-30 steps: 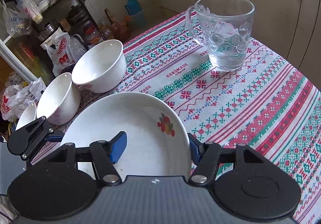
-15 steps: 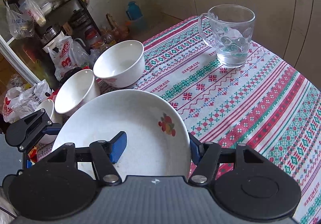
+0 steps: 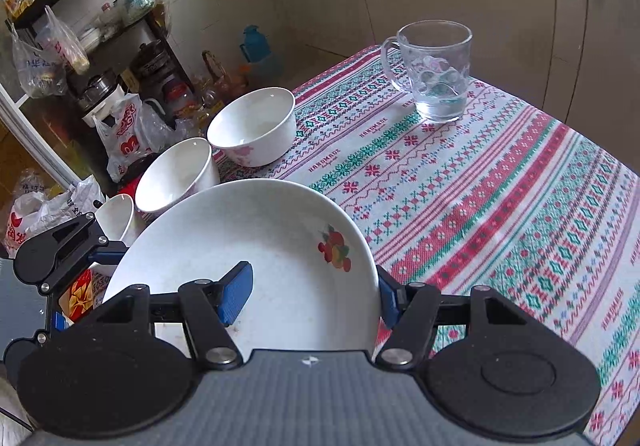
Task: Organize plates and bowls
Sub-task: 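Lift the flowered plate with the right gripper and carry it over the plate stack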
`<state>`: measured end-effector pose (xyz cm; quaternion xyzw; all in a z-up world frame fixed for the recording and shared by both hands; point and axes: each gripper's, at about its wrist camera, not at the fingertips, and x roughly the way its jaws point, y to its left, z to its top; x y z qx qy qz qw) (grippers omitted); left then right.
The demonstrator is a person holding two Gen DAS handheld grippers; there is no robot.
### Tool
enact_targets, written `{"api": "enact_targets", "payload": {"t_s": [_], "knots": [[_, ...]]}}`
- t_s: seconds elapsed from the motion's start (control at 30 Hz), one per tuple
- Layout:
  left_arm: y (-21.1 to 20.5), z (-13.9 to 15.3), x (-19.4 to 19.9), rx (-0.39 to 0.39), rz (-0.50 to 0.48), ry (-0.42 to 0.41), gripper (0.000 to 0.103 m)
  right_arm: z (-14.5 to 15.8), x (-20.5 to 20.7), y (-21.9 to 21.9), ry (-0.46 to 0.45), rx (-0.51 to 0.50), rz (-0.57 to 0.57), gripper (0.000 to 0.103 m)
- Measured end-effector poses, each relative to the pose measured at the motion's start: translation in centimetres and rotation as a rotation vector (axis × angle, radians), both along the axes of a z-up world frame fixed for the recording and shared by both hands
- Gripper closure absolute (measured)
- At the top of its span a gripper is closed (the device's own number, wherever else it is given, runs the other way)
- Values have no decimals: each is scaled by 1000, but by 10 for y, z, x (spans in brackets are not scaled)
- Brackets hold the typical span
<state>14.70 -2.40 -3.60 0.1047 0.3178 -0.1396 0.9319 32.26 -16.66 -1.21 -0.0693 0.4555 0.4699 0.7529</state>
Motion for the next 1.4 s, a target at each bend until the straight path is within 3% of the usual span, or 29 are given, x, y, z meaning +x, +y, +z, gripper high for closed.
{"api": "enact_targets", "payload": {"t_s": [0.7,1.4], "knots": [[-61,-1,-4,-7,-203,29,5,0,-45,-100,-24,17,-194,34],[-90,-10,10,12,-282,55,5,-21,-54,-152,4,17,-305,34]]}}
